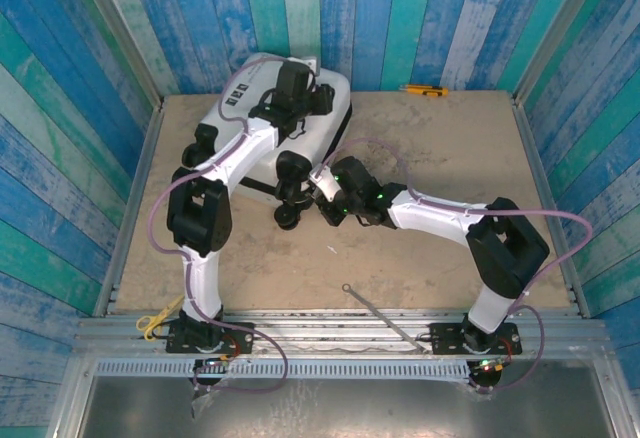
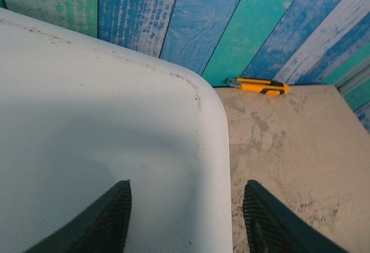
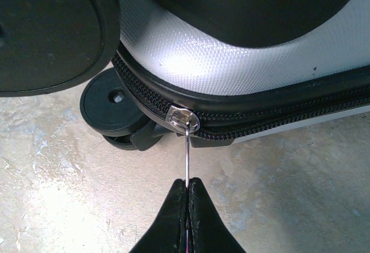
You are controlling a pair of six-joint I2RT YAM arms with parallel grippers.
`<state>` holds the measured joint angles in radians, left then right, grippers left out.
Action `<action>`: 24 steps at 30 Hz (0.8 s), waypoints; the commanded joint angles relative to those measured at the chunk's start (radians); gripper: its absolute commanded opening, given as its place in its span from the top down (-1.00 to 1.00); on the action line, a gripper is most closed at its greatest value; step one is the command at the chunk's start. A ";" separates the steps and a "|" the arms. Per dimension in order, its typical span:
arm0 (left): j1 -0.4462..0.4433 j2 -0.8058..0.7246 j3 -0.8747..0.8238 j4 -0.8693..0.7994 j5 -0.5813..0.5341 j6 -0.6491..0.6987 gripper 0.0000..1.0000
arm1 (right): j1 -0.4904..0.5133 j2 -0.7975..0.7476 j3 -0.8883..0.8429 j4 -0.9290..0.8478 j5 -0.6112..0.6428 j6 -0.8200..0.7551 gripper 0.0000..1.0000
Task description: Pack the luggage
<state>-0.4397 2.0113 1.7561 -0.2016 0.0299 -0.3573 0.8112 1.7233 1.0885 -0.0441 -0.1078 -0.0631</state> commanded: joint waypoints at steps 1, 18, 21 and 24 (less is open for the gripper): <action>0.000 0.056 -0.097 -0.027 -0.016 -0.035 0.11 | -0.026 0.021 0.013 -0.041 0.065 -0.005 0.99; 0.091 0.424 0.650 -0.082 0.073 0.042 -0.72 | -0.023 0.058 0.014 -0.025 -0.013 0.033 0.99; 0.101 0.559 0.843 -0.065 0.097 -0.029 -0.81 | 0.003 0.072 0.019 -0.023 -0.019 0.046 0.99; 0.107 0.612 0.826 0.033 0.119 -0.118 -0.82 | 0.032 0.087 0.024 -0.036 -0.018 0.059 0.99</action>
<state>-0.3332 2.5317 2.5710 -0.1917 0.1081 -0.3962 0.8181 1.7672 1.1030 -0.0338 -0.1383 -0.0326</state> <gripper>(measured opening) 0.907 0.044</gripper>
